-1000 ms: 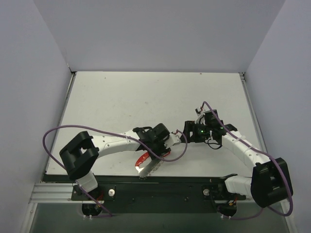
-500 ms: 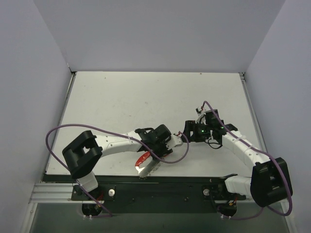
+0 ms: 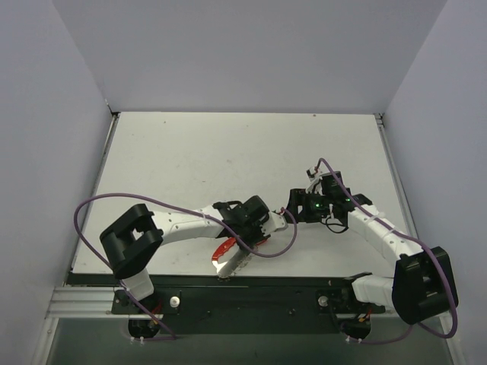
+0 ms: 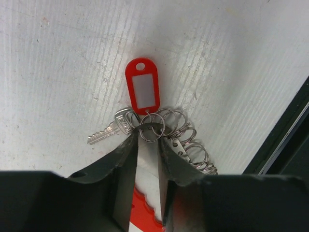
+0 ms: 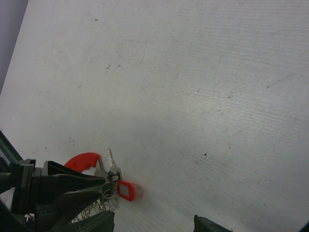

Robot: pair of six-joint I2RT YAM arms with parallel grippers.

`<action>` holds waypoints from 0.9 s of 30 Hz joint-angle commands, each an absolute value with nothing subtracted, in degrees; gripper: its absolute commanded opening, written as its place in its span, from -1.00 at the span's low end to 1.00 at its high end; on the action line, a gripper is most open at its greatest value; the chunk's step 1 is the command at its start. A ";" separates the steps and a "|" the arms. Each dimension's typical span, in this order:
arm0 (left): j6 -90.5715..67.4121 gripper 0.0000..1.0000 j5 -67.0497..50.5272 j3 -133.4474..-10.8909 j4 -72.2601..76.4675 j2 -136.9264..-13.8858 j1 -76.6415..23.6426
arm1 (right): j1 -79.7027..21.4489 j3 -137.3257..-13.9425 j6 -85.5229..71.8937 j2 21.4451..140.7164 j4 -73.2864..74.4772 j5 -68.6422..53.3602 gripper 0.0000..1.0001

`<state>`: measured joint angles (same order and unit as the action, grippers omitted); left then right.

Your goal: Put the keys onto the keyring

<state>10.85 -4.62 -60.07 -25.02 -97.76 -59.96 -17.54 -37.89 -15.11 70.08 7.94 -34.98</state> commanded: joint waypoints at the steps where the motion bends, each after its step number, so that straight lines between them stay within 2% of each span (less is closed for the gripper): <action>1: 11.60 -0.40 -6.50 -61.61 -22.67 -99.05 -60.29 | -16.96 -37.18 -14.50 70.14 7.65 -36.30 0.30; 9: 11.60 -0.59 -5.46 -61.61 -21.89 -99.32 -60.38 | -16.96 -37.18 -14.33 70.40 7.47 -36.65 0.29; 12: 11.78 -0.76 -4.75 -61.52 -21.45 -98.88 -60.29 | -16.96 -37.18 -14.41 70.49 7.38 -37.00 0.29; 13: 11.86 -0.88 -4.57 -61.61 -21.53 -98.79 -60.29 | -16.96 -37.09 -14.41 70.40 7.38 -37.00 0.29; 16: 11.95 -0.99 -3.26 -61.87 -21.45 -98.61 -60.29 | -16.96 -37.18 -14.41 70.49 7.29 -37.26 0.29; 27: 10.28 -1.00 -0.44 -59.77 -18.82 -93.53 -59.86 | -16.96 -37.27 -14.41 70.75 6.77 -38.67 0.29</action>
